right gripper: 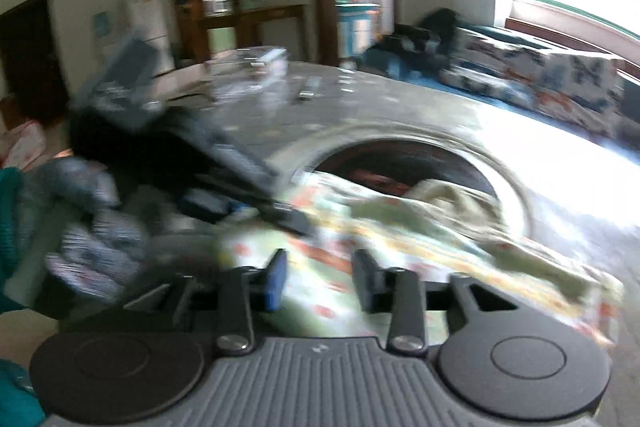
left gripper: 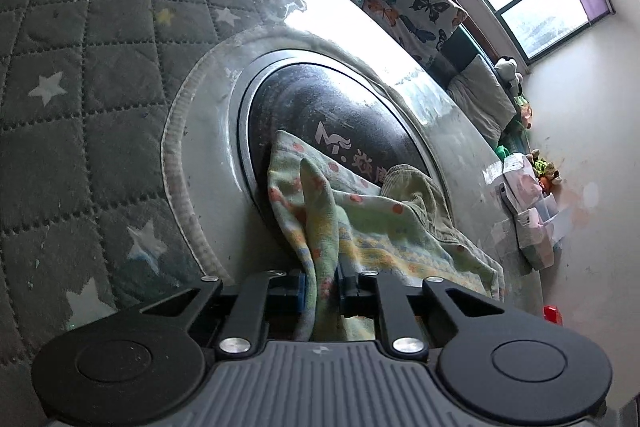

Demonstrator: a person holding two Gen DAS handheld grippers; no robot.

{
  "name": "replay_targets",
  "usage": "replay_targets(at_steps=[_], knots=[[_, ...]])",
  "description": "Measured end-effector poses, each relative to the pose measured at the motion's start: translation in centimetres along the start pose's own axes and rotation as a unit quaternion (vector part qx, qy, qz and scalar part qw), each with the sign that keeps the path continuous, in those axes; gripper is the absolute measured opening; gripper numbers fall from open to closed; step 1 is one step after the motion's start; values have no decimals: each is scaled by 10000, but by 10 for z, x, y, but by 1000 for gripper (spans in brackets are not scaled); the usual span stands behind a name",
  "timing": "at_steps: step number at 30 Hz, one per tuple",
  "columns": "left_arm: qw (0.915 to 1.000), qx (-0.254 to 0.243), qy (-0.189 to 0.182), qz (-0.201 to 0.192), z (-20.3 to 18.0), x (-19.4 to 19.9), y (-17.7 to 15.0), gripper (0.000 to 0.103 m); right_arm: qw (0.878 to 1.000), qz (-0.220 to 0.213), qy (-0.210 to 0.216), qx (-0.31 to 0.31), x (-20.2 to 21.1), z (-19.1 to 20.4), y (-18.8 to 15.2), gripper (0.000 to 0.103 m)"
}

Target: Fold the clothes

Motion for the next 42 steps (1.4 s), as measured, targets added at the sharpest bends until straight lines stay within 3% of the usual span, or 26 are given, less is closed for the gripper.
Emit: replay_targets(at_steps=[4, 9, 15, 18, 19, 22, 24, 27, 31, 36, 42], knots=[[10000, -28, 18, -12, 0, 0, 0, 16, 9964, 180, -705, -446, 5, -51, -25, 47], [9999, -98, 55, -35, -1, 1, -1, 15, 9790, 441, -1618, -1159, 7, -122, -62, 63], [9998, -166, 93, -40, -3, 0, -1, 15, 9622, 612, -2084, -1642, 8, -167, -92, 75], [9996, -230, 120, -58, -4, 0, -2, 16, 9580, 601, -2148, -1804, 8, -178, -102, 74], [9996, -251, 129, -65, -5, 0, -3, 15, 9585, 564, -2112, -1831, 7, -178, -103, 72], [9992, -344, 165, -93, -7, -1, -4, 16, 9622, 462, -1965, -1827, 5, -175, -100, 53], [9989, -410, 194, -114, -8, -1, -4, 15, 9659, 404, -1808, -1807, 1, -168, -94, 31], [9980, -548, 275, -151, -10, -2, -5, 14, 9671, 320, -1726, -1843, 2, -162, -89, 11], [9965, -746, 303, -203, -19, 1, -4, 11, 9658, 106, -1767, -1896, 18, -159, -82, 9], [9940, -1059, 82, -260, -50, 4, -3, 10, 9638, -132, -1902, -1867, 47, -160, -74, 9], [9886, -1493, -162, -91, -99, -17, -23, 9, 9513, -217, -2402, -1923, 89, -179, -81, 8]])
Point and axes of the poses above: each gripper's, at about its wrist camera, not at the fingertips, and x roughly against the way its jaws point, z to its left, y to its top, the point moved 9 cm from there along -x, roughly the way its jaws point, and after that the axes turned 13 degrees about x, right-handed, at the moved point
